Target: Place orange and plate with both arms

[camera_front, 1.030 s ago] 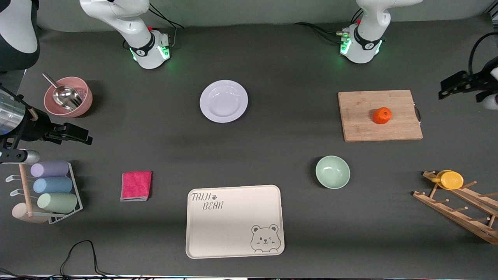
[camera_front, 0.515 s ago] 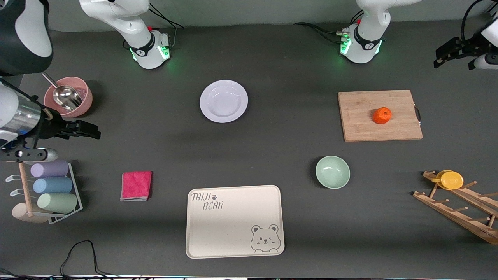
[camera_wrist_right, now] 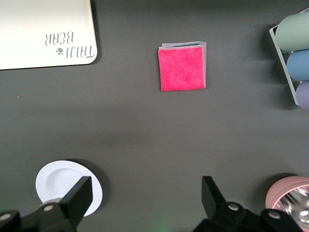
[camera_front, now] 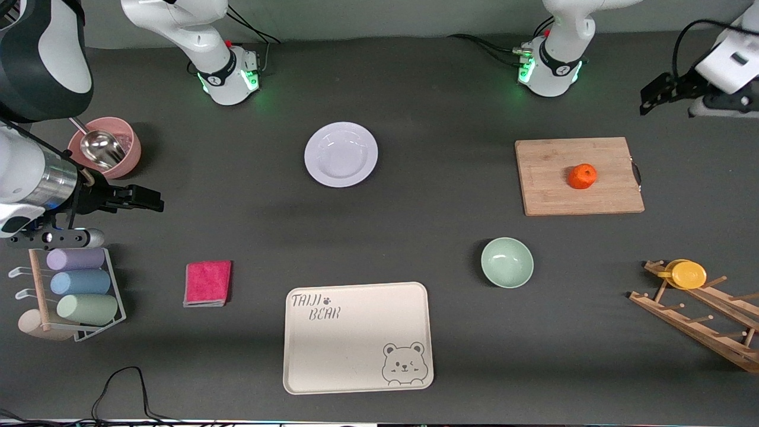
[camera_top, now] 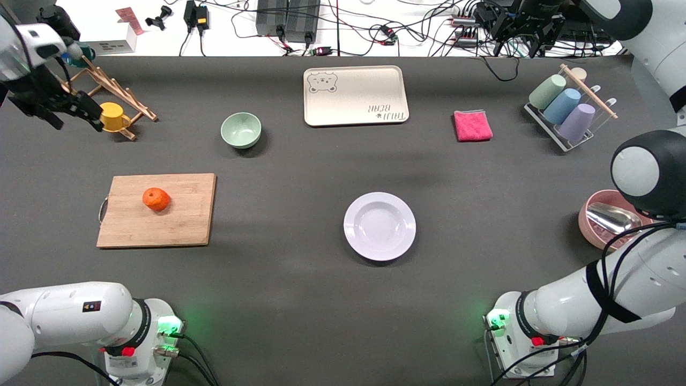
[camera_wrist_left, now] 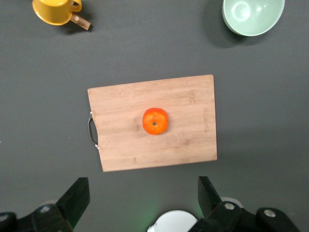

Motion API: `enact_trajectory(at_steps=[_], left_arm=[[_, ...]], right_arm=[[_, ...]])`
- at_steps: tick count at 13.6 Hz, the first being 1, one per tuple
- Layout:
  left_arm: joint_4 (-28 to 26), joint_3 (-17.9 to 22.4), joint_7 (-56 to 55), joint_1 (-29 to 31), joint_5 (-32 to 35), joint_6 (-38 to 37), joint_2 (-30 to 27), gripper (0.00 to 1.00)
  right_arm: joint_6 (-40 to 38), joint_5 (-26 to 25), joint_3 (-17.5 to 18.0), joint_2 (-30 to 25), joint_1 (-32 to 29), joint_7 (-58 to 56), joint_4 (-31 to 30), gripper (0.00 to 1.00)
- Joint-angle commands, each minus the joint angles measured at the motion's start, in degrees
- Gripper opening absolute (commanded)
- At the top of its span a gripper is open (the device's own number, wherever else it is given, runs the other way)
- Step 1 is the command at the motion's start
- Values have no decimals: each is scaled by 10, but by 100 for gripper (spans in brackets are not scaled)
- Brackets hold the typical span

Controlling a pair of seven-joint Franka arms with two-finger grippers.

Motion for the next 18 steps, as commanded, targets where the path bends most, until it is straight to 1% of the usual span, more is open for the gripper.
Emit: enact_trajectory(at_steps=[1, 2, 4, 6, 7, 9, 11, 13, 15, 16, 17, 18], left_arm=[[-92, -3, -2, 2, 3, 100, -4, 100], [-118, -3, -2, 2, 3, 136, 4, 100], [-158, -3, -2, 2, 3, 198, 24, 100], [-204, -3, -2, 2, 3, 277, 41, 100], [-224, -3, -2, 2, 3, 316, 54, 100], [-247, -3, -2, 1, 3, 371, 88, 100], [-262, -3, -2, 0, 4, 418, 123, 100], [-269, -3, -2, 0, 4, 447, 155, 100], [-270, -3, -2, 0, 3, 468, 190, 100], [-270, -3, -2, 0, 3, 481, 209, 100], [-270, -3, -2, 0, 3, 496, 225, 100], [-270, -3, -2, -1, 3, 506, 240, 100]], right_arm=[[-7, 36, 0, -2, -1, 8, 5, 100], [-7, 55, 1, -3, 2, 15, 5, 100], [-8, 64, 1, -2, 23, 40, 0, 100], [-7, 69, 1, 0, 44, 102, -5, 100], [-1, 85, 1, 1, 45, 104, -12, 100], [-7, 171, -7, -3, 39, 109, -19, 100], [-2, 257, -34, -11, 33, 104, -59, 100], [14, 322, -57, -15, 33, 96, -93, 100], [40, 375, -68, -19, 34, 46, -140, 100], [62, 403, -72, -25, 33, 18, -179, 100], [78, 446, -87, -28, 34, -7, -206, 100], [84, 476, -95, -28, 36, -30, -230, 100]])
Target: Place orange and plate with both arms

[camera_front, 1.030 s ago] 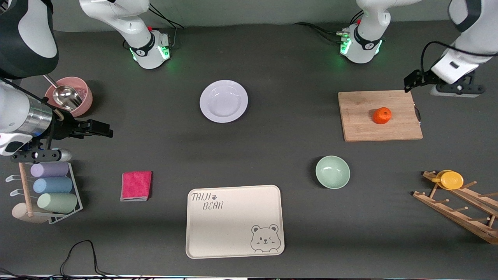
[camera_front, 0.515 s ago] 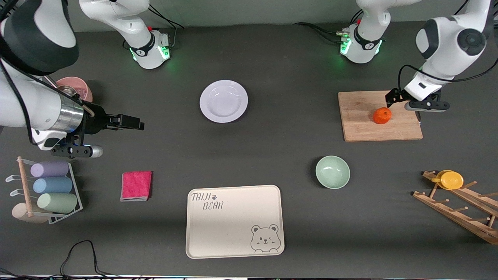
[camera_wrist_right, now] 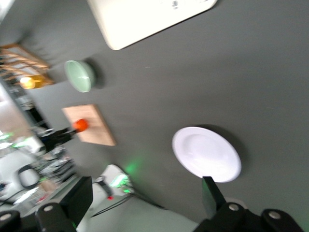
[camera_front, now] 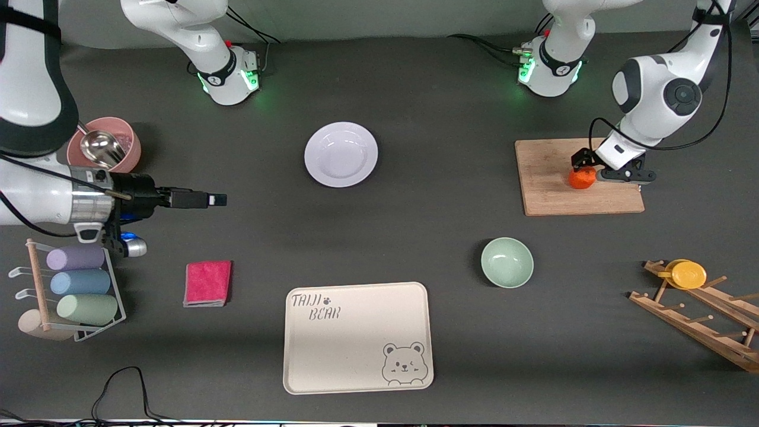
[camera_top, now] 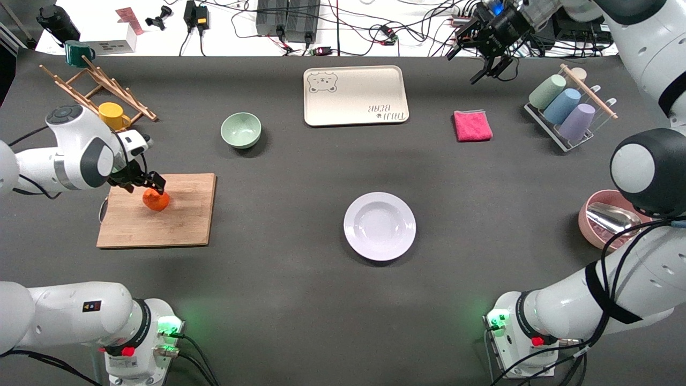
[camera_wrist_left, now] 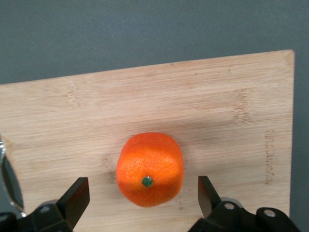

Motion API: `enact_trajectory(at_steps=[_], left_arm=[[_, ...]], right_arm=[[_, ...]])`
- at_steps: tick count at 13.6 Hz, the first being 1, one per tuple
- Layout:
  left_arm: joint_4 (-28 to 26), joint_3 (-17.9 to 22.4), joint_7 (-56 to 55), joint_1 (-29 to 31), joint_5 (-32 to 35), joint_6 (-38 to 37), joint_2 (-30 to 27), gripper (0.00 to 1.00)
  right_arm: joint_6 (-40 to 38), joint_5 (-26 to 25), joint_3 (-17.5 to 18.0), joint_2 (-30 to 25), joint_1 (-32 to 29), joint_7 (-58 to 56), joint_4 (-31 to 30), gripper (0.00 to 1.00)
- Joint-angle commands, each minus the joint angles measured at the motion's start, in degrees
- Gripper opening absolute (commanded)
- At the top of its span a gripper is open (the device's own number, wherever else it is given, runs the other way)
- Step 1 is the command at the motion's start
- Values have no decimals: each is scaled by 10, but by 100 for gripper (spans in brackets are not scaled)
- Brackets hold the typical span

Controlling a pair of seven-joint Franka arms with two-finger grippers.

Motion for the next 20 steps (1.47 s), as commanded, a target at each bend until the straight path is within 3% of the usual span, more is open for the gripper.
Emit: enact_trajectory(at_steps=[1, 5, 6, 8, 9, 12, 15, 17, 20], left_arm=[[1, -2, -1, -1, 3, 36, 39, 100], [3, -2, 0, -2, 4, 39, 60, 100], [3, -2, 1, -2, 4, 39, 64, 92], [8, -2, 2, -2, 4, 38, 67, 61], [9, -2, 2, -2, 3, 38, 67, 53], [30, -2, 2, -2, 4, 22, 60, 51], [103, -1, -1, -3, 4, -106, 29, 50], [180, -1, -2, -4, 4, -231, -2, 50], [276, -2, -6, -12, 4, -358, -40, 50]], right_arm=[[30, 69, -20, -31, 4, -71, -92, 100], [39, 155, -46, -48, 7, -169, -191, 100], [44, 164, -48, -54, 8, -184, -212, 100], [52, 204, -49, -64, 8, -227, -257, 100], [62, 215, -48, -64, 8, -249, -274, 100], [69, 270, -48, -59, 12, -298, -325, 100], [63, 275, -47, -55, 13, -324, -357, 100], [63, 301, -49, -51, 12, -429, -402, 100], [64, 302, -52, -23, 9, -525, -433, 100]])
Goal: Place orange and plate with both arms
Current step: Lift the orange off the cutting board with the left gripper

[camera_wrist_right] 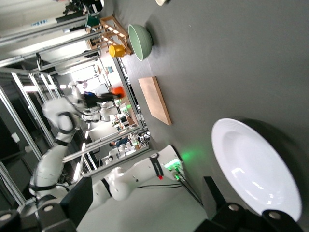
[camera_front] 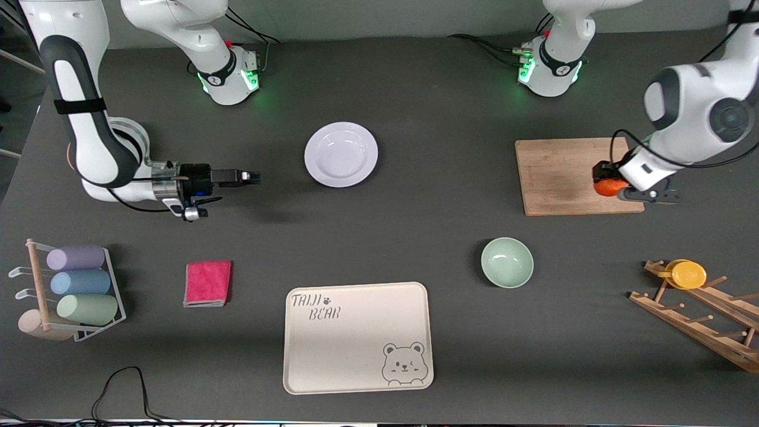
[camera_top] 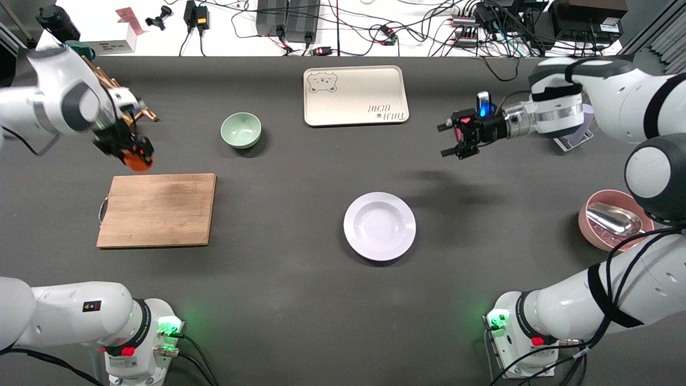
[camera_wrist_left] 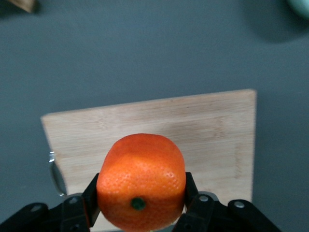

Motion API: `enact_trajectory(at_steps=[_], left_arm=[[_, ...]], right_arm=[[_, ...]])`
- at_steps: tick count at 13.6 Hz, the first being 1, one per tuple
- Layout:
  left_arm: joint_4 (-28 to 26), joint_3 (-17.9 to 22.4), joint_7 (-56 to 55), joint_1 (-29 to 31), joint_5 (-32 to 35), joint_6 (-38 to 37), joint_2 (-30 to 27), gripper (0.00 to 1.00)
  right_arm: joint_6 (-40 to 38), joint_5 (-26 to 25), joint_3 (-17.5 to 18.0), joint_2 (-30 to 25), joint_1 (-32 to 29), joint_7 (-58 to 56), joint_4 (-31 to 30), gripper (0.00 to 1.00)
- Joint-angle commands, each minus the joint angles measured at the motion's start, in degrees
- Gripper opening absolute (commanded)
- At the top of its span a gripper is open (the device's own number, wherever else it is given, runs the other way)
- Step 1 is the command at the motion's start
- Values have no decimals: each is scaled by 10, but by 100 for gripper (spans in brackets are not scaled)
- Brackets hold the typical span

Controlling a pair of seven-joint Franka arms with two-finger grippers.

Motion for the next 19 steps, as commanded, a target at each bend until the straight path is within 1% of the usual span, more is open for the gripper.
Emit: enact_trajectory(at_steps=[1, 3, 6, 7, 9, 11, 12, 13, 14, 16, 19], left_arm=[[61, 0, -16, -13, 4, -83, -38, 50], [78, -4, -57, -39, 4, -94, -50, 50], [133, -17, -195, -130, 1, -132, -40, 50], [147, -34, -244, -149, -3, -135, -33, 50], [181, -90, -359, -174, -4, -134, -1, 49], [227, -157, -469, -183, -4, -129, 49, 49], [255, -193, -524, -187, -2, -124, 78, 48], [283, -220, -568, -198, 4, -117, 113, 48], [305, -234, -614, -217, 8, -101, 142, 48], [332, -236, -716, -295, 46, -50, 204, 47], [381, -236, -813, -374, 99, -4, 298, 46]], right_arm=[[8, 19, -14, 22, 3, -93, -29, 100], [13, 19, -19, 35, 3, -128, -38, 100], [16, 11, -26, 48, 4, -137, -37, 100], [16, 11, -27, 62, 3, -152, -37, 100], [16, 15, -28, 93, -1, -212, -37, 100], [17, 17, -29, 104, -1, -222, -38, 100], [17, 17, -30, 105, -1, -223, -38, 100], [16, 17, -30, 110, -1, -229, -39, 100], [16, 17, -30, 113, 0, -241, -41, 100], [17, 16, -30, 111, 3, -250, -48, 100], [19, 13, -30, 106, 5, -258, -52, 100]])
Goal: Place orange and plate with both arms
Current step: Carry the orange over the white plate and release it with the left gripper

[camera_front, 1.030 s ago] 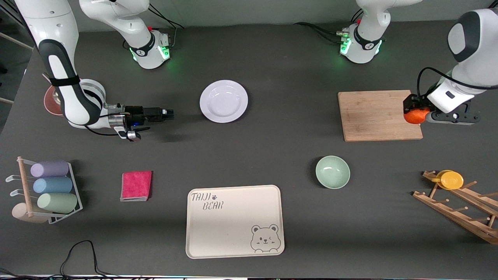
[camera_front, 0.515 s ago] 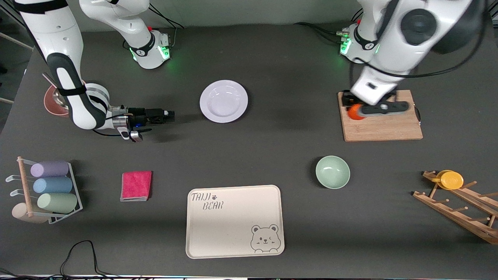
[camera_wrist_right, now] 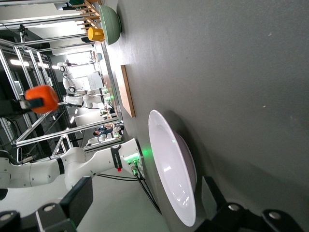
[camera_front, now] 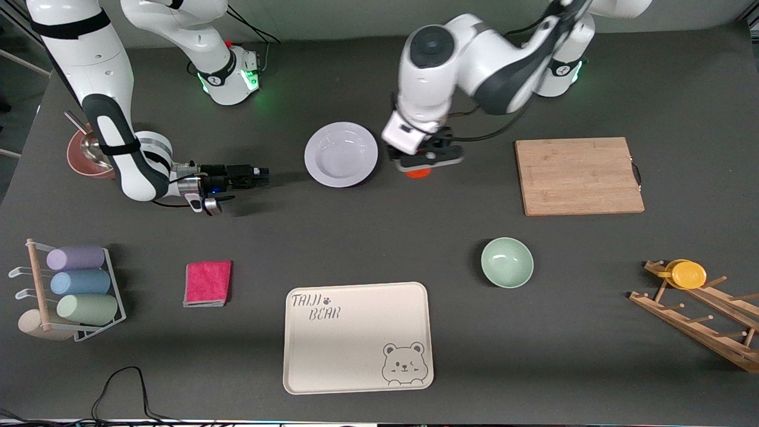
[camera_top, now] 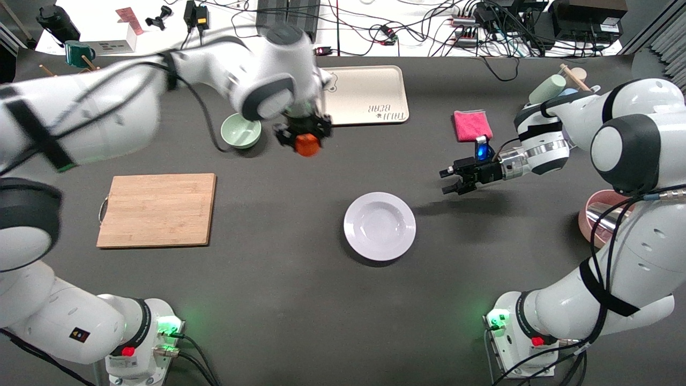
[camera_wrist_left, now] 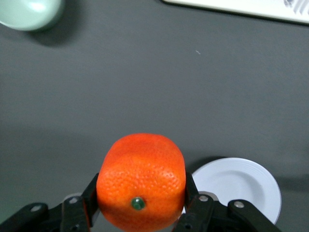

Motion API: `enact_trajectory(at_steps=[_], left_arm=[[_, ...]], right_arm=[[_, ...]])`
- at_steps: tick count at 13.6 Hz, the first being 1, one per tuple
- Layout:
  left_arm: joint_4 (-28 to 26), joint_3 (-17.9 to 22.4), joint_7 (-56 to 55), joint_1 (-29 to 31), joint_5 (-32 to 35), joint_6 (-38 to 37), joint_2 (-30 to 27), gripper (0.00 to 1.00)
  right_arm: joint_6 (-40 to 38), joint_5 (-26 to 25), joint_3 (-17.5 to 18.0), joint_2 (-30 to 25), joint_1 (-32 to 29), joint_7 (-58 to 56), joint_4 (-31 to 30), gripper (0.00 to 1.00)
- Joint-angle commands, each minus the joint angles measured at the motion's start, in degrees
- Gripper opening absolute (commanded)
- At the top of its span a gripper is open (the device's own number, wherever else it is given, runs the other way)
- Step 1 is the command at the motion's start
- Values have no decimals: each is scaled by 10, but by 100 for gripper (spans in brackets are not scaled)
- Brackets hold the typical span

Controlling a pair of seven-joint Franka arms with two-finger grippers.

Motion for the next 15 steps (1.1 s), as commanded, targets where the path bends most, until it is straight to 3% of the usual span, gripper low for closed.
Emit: enact_trajectory(at_steps=[1, 6, 15], left_arm=[[84, 6, -80, -68, 60, 5, 101, 45], [169, 14, -129, -157, 119, 31, 226, 45], [172, 39, -170, -245, 150, 105, 306, 45]], right_arm=[[13, 10, -3, -11, 6, -17, -11, 100], [85, 10, -2, -27, 11, -16, -27, 100], [69, 16, 1, -46, 10, -19, -66, 100]])
